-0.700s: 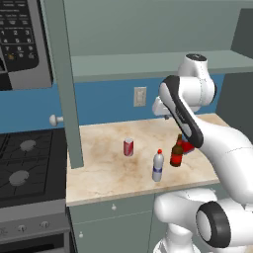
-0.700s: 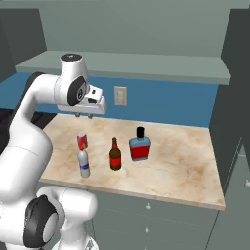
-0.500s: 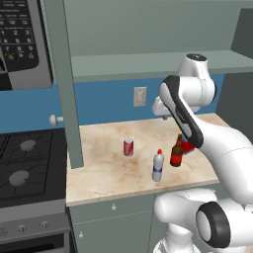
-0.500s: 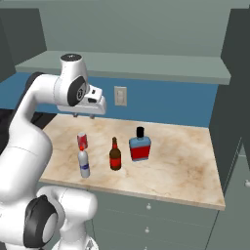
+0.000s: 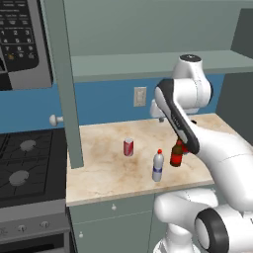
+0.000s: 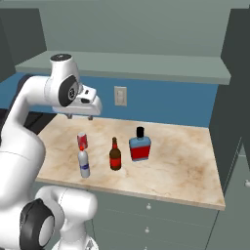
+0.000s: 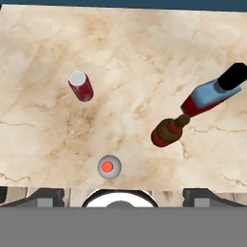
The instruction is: Sort all alcoholic drinks to one cabinet, and non-alcoholic drinks to the other.
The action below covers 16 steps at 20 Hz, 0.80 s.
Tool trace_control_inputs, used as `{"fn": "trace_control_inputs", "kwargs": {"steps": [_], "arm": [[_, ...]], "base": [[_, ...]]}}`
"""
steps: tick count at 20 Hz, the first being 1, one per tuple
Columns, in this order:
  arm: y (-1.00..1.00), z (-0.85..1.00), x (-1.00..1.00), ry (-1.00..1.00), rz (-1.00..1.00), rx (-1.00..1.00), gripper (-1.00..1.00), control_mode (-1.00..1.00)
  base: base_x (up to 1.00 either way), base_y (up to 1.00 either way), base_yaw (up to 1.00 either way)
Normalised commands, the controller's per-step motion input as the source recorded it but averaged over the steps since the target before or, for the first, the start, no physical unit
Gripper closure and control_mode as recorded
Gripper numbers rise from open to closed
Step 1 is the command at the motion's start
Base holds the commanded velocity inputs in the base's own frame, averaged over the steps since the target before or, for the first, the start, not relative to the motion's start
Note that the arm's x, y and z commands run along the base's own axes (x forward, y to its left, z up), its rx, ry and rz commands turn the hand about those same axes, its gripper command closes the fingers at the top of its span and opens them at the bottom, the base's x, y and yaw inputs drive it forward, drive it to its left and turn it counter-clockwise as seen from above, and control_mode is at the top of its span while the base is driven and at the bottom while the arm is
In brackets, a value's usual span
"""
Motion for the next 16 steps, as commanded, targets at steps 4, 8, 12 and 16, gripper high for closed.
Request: {"fn": "trace_control_inputs", "kwargs": {"steps": [4,8,12,16], "arm": [[0.21,0.00,-0.13,-0.01,-0.17,-0.07,-1.00,-1.00],[0.24,0.00,-0.08,-0.03,-0.20,-0.07,-1.00,-1.00],[0.24,0.00,-0.06,-0.08,-0.22,-0.05,-1.00,-1.00],[0.20,0.00,-0.03,-0.14,-0.25,-0.03,-1.00,-1.00]], "base": [[0.00,0.00,0.00],[0.00,0.00,0.00],[0.00,0.00,0.00],[0.00,0.00,0.00]]}}
